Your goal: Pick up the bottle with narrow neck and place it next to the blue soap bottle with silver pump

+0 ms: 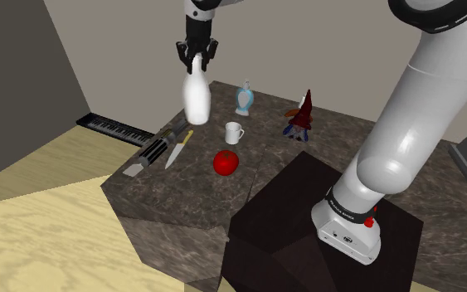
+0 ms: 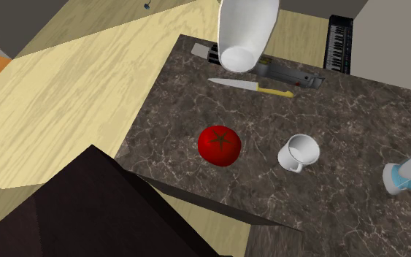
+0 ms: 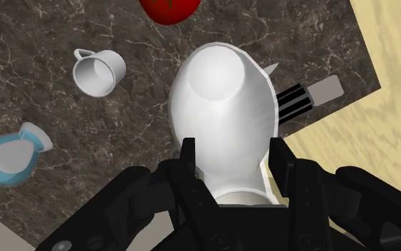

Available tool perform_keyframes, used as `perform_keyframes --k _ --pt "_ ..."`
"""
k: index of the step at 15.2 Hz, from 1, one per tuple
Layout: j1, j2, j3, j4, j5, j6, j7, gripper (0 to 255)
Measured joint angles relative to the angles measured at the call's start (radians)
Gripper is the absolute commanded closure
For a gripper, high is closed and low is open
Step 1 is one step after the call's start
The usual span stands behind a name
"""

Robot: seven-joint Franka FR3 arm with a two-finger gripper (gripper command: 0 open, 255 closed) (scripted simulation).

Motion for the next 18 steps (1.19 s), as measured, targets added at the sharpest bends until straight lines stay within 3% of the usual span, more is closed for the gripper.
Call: perform_keyframes --k 11,18 --pt "0.001 -0.003 0.001 0.141 0.003 -0.144 -0.005 255" --pt "-0.075 -0.003 -0.060 0.157 0.025 -0.156 -0.145 255"
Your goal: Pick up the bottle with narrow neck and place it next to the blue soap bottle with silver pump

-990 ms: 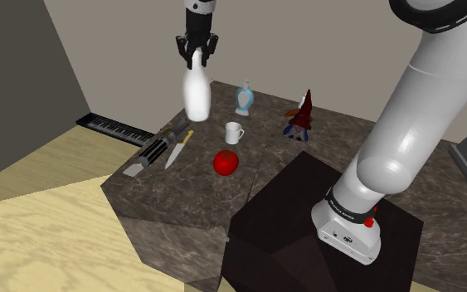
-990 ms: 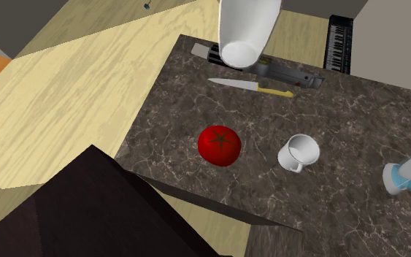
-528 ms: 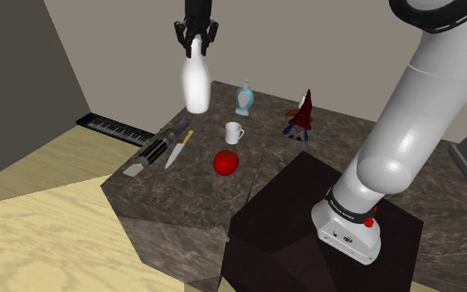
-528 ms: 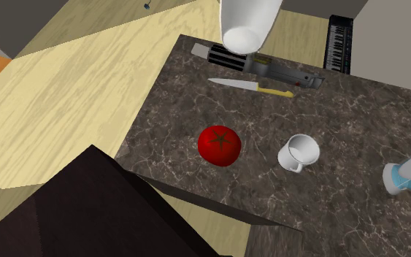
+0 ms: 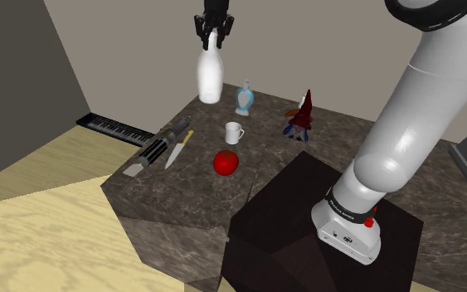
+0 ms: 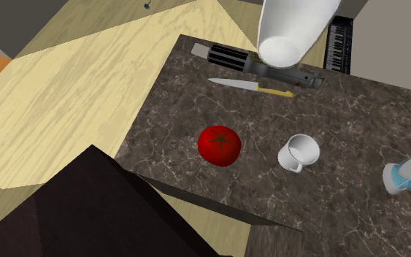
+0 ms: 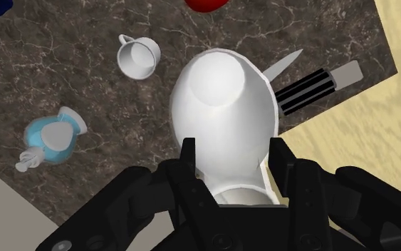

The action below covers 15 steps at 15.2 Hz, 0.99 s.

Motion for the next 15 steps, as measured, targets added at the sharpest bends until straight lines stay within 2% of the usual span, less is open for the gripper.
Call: perform_keyframes --k 8,15 --pt "-0.099 0.073 -0.073 0.087 0.030 -0.012 -0.178 255" --pt "-0.196 0.183 -0.128 0.250 0.066 -0.068 -0.331 255"
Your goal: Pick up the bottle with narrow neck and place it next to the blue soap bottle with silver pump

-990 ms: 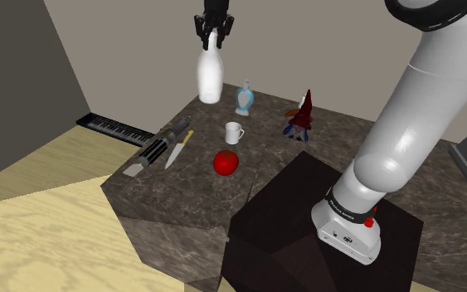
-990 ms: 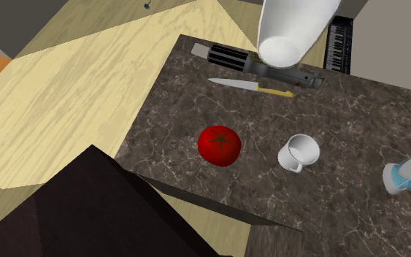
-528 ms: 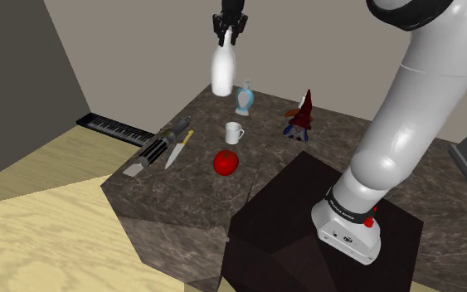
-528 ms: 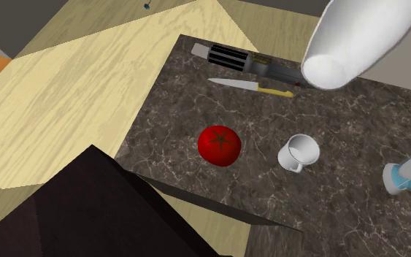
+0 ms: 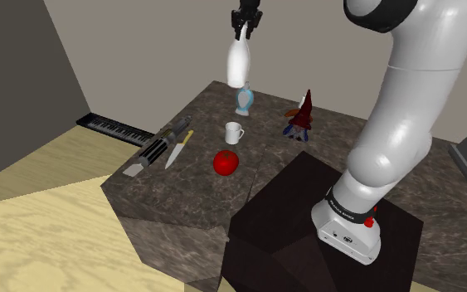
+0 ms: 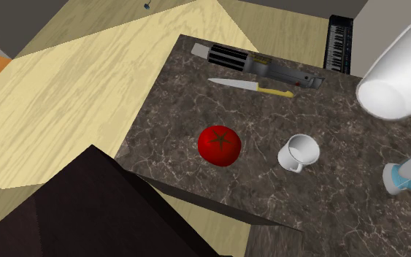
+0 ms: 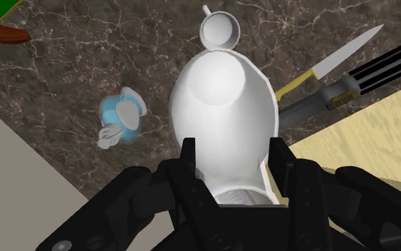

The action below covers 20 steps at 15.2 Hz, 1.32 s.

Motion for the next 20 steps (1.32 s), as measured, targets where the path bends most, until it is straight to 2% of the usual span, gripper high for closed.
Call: perform_keyframes --k 7,20 --pt "-0.108 0.179 -0.035 0.253 0.043 -0.080 -0.133 255" --pt "-0.108 0.161 -0.036 0.059 0.046 0.096 -0.152 255"
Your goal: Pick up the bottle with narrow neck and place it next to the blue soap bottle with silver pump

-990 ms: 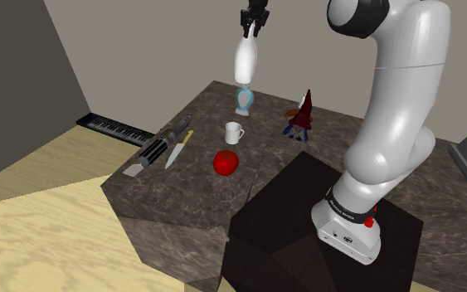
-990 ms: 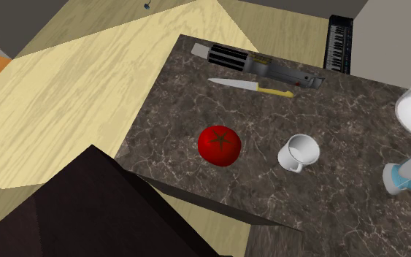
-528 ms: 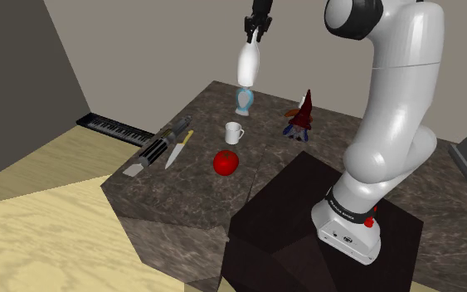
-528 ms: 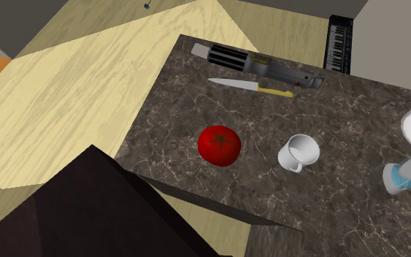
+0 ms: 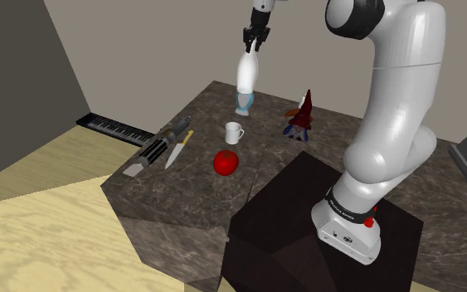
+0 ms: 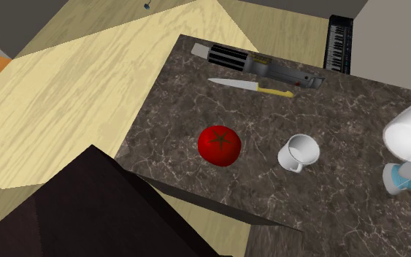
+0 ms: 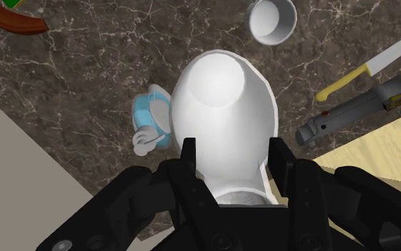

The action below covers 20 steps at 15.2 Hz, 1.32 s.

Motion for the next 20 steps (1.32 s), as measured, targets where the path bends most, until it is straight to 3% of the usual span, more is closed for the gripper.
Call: perform_keyframes --k 20 --pt "0.006 0.041 0.006 -0.209 0.010 0.249 -0.011 255"
